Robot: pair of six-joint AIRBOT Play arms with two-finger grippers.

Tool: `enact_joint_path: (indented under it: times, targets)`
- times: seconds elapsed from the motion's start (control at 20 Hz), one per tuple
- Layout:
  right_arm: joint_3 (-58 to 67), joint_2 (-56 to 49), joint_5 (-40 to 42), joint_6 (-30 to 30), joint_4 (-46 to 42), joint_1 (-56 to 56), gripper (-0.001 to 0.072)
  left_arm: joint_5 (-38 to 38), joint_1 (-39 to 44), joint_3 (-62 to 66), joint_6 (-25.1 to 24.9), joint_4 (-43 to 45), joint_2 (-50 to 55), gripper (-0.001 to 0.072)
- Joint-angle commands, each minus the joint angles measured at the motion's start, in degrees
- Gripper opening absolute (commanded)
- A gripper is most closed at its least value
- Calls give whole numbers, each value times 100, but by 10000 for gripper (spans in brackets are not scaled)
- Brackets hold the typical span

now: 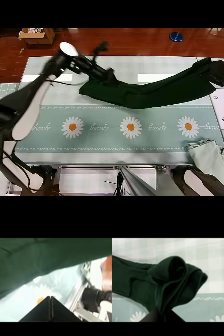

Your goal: Fold the shirts.

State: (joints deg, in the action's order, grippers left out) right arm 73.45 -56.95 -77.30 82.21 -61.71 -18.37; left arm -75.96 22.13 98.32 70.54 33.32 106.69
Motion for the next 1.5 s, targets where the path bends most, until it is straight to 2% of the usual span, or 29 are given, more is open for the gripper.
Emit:
enact_joint_path:
  times: [0.0,0.15,0.35,0.7,0.85,0.95,1.05,1.2,1.35,1.45]
  targets:
    - [4,223,-57,107,-15,-2,35,920,662,-181,92,26,142,23]
    - [4,409,-330,271,11,-2,35,1727,1034,-179,260,4,348,23]
    - [4,713,-525,476,74,-2,35,2098,1381,-179,330,-39,658,23]
    - [4,1051,-522,726,85,-2,35,2310,2002,-179,308,-1622,1178,23]
    - [4,1049,-452,741,68,-2,35,2734,2330,-179,149,-2264,1252,23]
    - [4,1045,-463,741,-7,-2,35,2837,2225,-179,144,-2264,1231,22]
    - [4,1045,-376,739,-17,0,35,2623,1816,-179,-50,-2256,1097,21]
    - [4,1043,28,737,297,2,35,2118,859,-179,-157,-1672,557,20]
    - [2,929,372,688,662,26,35,1281,-262,-179,-33,2,-367,20]
    - [2,728,640,627,612,442,35,728,-990,-179,76,977,-1021,20]
